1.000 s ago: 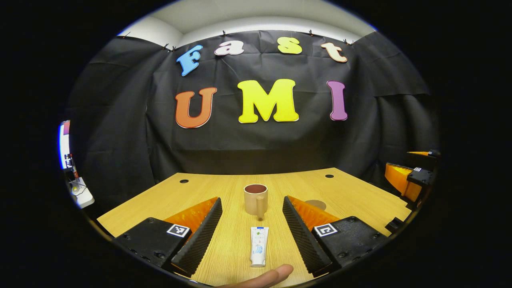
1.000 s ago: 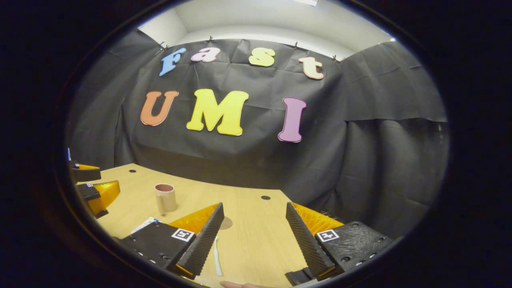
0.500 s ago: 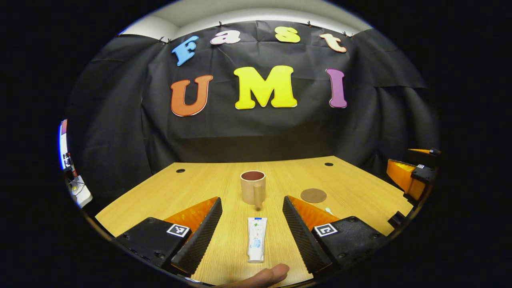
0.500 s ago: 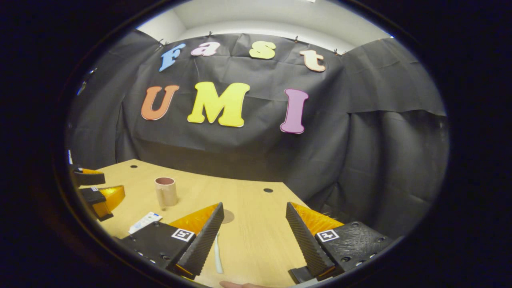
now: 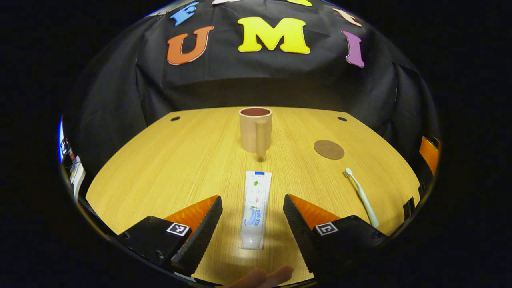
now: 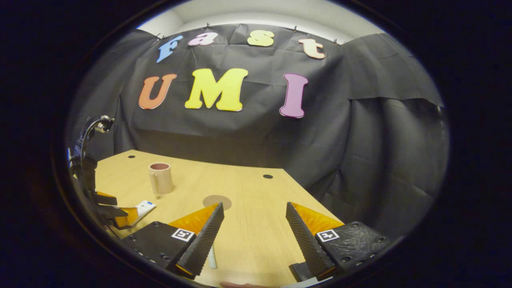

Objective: Put the toothbrush and toothpaste on the desktop into the cup, then pick up the cup and place it on the coaster on the desktop.

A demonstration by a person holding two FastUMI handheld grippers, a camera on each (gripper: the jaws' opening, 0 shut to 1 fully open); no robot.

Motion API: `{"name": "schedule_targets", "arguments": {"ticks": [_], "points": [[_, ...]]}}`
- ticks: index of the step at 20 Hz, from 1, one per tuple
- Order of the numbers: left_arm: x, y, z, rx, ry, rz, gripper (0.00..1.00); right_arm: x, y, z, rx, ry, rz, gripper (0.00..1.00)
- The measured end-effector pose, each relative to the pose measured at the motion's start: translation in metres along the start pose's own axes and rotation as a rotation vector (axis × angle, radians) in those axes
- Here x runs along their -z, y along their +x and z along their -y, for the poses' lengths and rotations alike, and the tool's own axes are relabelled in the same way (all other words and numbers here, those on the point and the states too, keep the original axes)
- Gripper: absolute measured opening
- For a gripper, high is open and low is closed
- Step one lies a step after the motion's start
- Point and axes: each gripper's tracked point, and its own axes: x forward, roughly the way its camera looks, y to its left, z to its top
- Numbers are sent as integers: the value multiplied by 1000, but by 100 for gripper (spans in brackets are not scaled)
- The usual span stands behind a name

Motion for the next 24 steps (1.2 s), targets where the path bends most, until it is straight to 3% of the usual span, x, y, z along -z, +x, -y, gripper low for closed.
{"name": "schedule_targets", "arguments": {"ticks": [3, 8, 9, 11, 14, 18, 21, 22, 23, 24], "points": [[10, 8, -8, -24, 3, -57, 98, 16, 8, -5, -8, -1, -47, 96], [24, 11, -2, 14, 5, -123, 96, 32, 16, -12, -15, -9, -93, 95], [24, 12, -5, 10, 21, -120, 100, 32, 17, -11, -10, -14, -95, 95], [24, 13, -7, 10, 14, -120, 89, 35, 19, -13, -9, -16, -103, 95], [23, 14, -8, 30, 32, -117, 91, 38, 22, -20, -20, -18, -116, 95], [22, 15, -11, 28, 27, -109, 65, 38, 31, -25, -18, -36, -116, 95], [23, 14, -13, 40, 30, -113, 45, 43, 42, -41, -73, -12, -147, 95], [22, 14, -14, 43, 24, -117, 52, 48, 46, -51, -103, -17, -168, 95], [23, 13, -15, 45, 13, -120, 42, 53, 51, -57, -120, -30, -185, 95], [21, 13, -14, 51, 6, -119, 41, 56, 55, -60, -128, -44, -197, 95]]}}
